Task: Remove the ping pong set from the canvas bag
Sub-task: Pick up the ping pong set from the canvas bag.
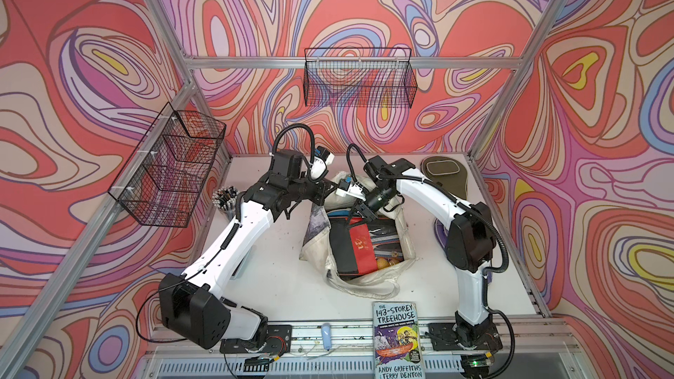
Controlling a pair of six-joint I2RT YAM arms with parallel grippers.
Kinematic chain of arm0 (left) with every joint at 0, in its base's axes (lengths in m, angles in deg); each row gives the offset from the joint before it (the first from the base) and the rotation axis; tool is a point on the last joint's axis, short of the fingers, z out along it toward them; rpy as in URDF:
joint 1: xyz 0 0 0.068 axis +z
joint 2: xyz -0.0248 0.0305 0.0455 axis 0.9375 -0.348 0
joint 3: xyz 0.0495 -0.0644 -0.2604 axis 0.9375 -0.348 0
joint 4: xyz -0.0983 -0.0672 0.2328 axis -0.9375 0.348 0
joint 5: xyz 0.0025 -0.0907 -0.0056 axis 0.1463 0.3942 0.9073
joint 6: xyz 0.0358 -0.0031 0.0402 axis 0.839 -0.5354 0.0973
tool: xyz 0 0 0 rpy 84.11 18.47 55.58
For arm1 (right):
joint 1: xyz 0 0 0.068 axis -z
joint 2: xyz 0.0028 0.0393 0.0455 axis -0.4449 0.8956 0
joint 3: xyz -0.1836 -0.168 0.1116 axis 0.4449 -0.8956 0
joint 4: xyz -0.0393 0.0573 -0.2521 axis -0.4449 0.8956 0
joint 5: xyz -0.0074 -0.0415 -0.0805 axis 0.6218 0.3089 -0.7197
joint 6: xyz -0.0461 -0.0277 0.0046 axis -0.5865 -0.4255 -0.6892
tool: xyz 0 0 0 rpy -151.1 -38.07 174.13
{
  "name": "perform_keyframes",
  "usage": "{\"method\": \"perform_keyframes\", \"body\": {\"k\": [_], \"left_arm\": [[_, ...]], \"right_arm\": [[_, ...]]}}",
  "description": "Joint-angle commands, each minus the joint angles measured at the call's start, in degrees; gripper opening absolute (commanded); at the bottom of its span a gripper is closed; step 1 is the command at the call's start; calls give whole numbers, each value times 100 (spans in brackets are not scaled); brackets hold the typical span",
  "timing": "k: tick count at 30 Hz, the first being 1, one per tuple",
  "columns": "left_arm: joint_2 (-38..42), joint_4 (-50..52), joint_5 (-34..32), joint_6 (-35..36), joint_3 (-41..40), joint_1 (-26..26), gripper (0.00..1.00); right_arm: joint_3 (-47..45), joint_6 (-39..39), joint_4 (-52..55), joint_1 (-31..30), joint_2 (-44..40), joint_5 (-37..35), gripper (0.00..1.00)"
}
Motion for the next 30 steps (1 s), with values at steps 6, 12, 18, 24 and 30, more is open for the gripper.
{"method": "perform_keyframes", "body": {"k": [6,12,18,24,30], "left_arm": [[304,-980,245,177,257,-24,0],[278,-801,82,209,332,-18,0],[316,-658,-37,270,306,-23,0],[415,-557,-170,328,219,-22,0],[479,-447,-225,385,175,-23,0]], "right_arm": [[261,-42,453,-145,-101,-444,0],[451,337,159,-132,-428,-881,0],[729,748,-134,36,-735,-1031,0],[1112,868,-134,147,-884,-1276,0],[1334,939,-191,238,-1155,-1499,0]]}}
